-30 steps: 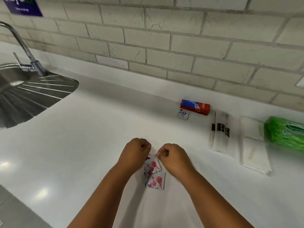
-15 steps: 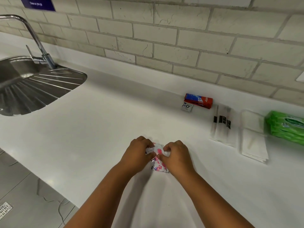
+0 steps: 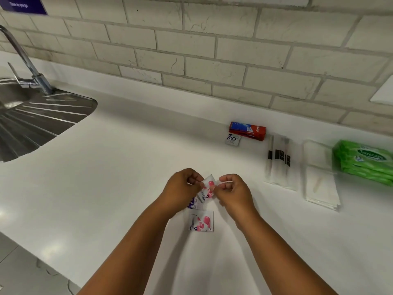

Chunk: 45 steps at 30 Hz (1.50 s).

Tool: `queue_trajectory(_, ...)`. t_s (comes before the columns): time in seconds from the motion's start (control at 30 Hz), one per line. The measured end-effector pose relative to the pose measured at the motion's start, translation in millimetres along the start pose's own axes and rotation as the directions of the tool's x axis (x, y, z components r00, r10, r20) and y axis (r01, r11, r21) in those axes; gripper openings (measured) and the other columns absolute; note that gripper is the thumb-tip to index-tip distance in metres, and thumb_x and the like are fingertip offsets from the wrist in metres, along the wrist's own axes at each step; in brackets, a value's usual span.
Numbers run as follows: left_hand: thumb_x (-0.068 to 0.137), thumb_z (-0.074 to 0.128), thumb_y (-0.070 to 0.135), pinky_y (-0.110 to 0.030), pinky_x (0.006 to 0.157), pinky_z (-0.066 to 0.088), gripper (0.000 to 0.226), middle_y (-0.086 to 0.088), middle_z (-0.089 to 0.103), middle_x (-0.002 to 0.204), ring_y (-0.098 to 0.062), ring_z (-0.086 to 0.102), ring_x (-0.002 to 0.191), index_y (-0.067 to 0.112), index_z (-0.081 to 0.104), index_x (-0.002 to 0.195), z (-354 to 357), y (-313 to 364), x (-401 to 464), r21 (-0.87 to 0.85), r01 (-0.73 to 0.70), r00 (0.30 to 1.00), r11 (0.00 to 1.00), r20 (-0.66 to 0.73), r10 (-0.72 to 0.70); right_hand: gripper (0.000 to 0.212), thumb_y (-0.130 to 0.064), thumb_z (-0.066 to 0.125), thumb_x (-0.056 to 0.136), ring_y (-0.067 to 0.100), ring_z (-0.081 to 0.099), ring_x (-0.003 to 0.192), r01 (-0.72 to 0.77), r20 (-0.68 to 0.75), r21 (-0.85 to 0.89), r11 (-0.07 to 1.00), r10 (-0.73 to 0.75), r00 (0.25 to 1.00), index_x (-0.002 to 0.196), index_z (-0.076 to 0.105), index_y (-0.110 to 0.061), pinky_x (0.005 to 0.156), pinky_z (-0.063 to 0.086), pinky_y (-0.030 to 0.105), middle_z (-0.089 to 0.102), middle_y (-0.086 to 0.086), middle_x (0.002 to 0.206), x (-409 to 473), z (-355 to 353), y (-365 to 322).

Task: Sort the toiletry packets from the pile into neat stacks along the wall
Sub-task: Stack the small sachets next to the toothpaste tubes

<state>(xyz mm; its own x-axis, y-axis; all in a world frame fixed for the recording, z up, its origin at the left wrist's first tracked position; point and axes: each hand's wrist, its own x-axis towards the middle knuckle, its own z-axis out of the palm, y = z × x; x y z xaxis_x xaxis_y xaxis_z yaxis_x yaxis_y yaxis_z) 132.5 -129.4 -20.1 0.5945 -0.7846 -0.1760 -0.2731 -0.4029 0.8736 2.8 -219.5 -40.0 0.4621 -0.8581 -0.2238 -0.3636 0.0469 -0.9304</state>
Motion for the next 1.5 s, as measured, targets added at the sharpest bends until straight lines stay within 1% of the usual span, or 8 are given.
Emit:
queue_trajectory(0.17, 0.088, 0.067, 0.014, -0.031, 0.069, 0.059, 0.007, -0.008, 0.068, 0.086, -0.019, 0.068, 0.07, 0.011, 0.066, 0.094, 13, 6, 24, -0.161, 0.024, 1.0, 0.987, -0.01, -0.026, 0.027, -0.022, 0.078, 0.079, 0.018, 0.062, 0.057, -0.197, 0.017, 0.211, 0.957, 0.198, 0.98, 0.097, 0.059, -0.014, 0.05, 0.048, 0.026, 0.072, 0.012, 0.084, 19, -8, -3)
queue_trajectory(0.27, 0.088, 0.067, 0.009, -0.032, 0.073, 0.058, 0.008, -0.01, 0.066, 0.082, -0.017, 0.065, 0.069, 0.007, 0.065, 0.095, 23, 11, 46, -0.297, 0.068, 0.998, 0.952, 0.01, -0.068, 0.02, -0.018, 0.075, 0.081, 0.018, 0.061, 0.054, -0.197, 0.01, 0.231, 0.953, 0.2, 0.98, 0.092, 0.061, -0.009, 0.045, 0.044, 0.024, 0.072, 0.012, 0.082, 38, -13, -5)
queue_trajectory(0.4, 0.088, 0.066, 0.007, -0.026, 0.068, 0.058, 0.004, -0.007, 0.067, 0.079, -0.018, 0.065, 0.071, 0.01, 0.065, 0.09, 37, 25, 82, -0.354, 0.111, 0.994, 0.929, 0.019, -0.111, 0.017, -0.015, 0.074, 0.081, 0.016, 0.061, 0.052, -0.158, -0.128, 0.225, 0.961, 0.19, 0.973, 0.093, 0.062, -0.014, 0.048, 0.047, 0.025, 0.071, 0.01, 0.081, 73, -20, -15)
queue_trajectory(0.63, 0.084, 0.069, 0.014, -0.032, 0.072, 0.056, 0.008, -0.002, 0.07, 0.084, -0.018, 0.065, 0.073, 0.02, 0.065, 0.088, 62, 51, 158, -0.201, 0.013, 0.993, 0.98, -0.112, -0.036, 0.018, -0.023, 0.072, 0.081, 0.021, 0.068, 0.076, 0.036, -0.311, -0.022, 0.999, -0.041, 0.95, 0.09, 0.056, -0.026, 0.073, 0.058, 0.039, 0.069, 0.0, 0.088, 148, -32, -26)
queue_trajectory(0.87, 0.084, 0.07, 0.021, -0.018, 0.064, 0.042, 0.011, 0.003, 0.069, 0.09, -0.01, 0.06, 0.078, 0.015, 0.07, 0.093, 78, 58, 201, 0.017, 0.0, 0.984, 1.0, -0.176, 0.003, 0.019, -0.028, 0.071, 0.084, 0.015, 0.062, 0.088, 0.03, -0.355, -0.195, 0.98, -0.099, 0.93, 0.098, 0.062, -0.018, 0.061, 0.041, 0.019, 0.066, -0.003, 0.096, 189, -36, -29)
queue_trajectory(0.97, 0.084, 0.07, 0.023, -0.017, 0.066, 0.039, 0.013, 0.001, 0.07, 0.093, -0.01, 0.059, 0.078, 0.015, 0.071, 0.094, 82, 54, 208, 0.066, 0.015, 0.982, 0.998, -0.19, -0.002, 0.02, -0.029, 0.069, 0.086, 0.018, 0.063, 0.094, 0.029, -0.362, -0.265, 0.964, -0.127, 0.923, 0.101, 0.065, -0.017, 0.07, 0.042, 0.023, 0.069, 0.001, 0.102, 196, -35, -26)
queue_trajectory(1.23, 0.086, 0.068, 0.022, -0.02, 0.074, 0.042, 0.015, -0.002, 0.071, 0.099, -0.014, 0.062, 0.086, 0.013, 0.071, 0.097, 89, 49, 214, 0.169, 0.009, 0.983, 0.986, -0.181, 0.022, 0.023, -0.028, 0.064, 0.089, 0.021, 0.063, 0.098, 0.009, -0.354, -0.418, 0.908, -0.172, 0.919, 0.108, 0.066, -0.016, 0.071, 0.04, 0.023, 0.068, 0.003, 0.106, 201, -32, -20)
queue_trajectory(1.5, 0.088, 0.065, 0.027, -0.024, 0.074, 0.044, 0.021, -0.002, 0.069, 0.097, -0.019, 0.064, 0.091, 0.011, 0.069, 0.101, 86, 52, 211, 0.186, 0.032, 0.986, 0.982, -0.168, -0.001, 0.021, -0.026, 0.064, 0.089, 0.02, 0.062, 0.097, 0.037, -0.304, -0.412, 0.911, -0.175, 0.936, 0.107, 0.065, -0.015, 0.074, 0.043, 0.024, 0.066, 0.005, 0.108, 199, -36, -23)
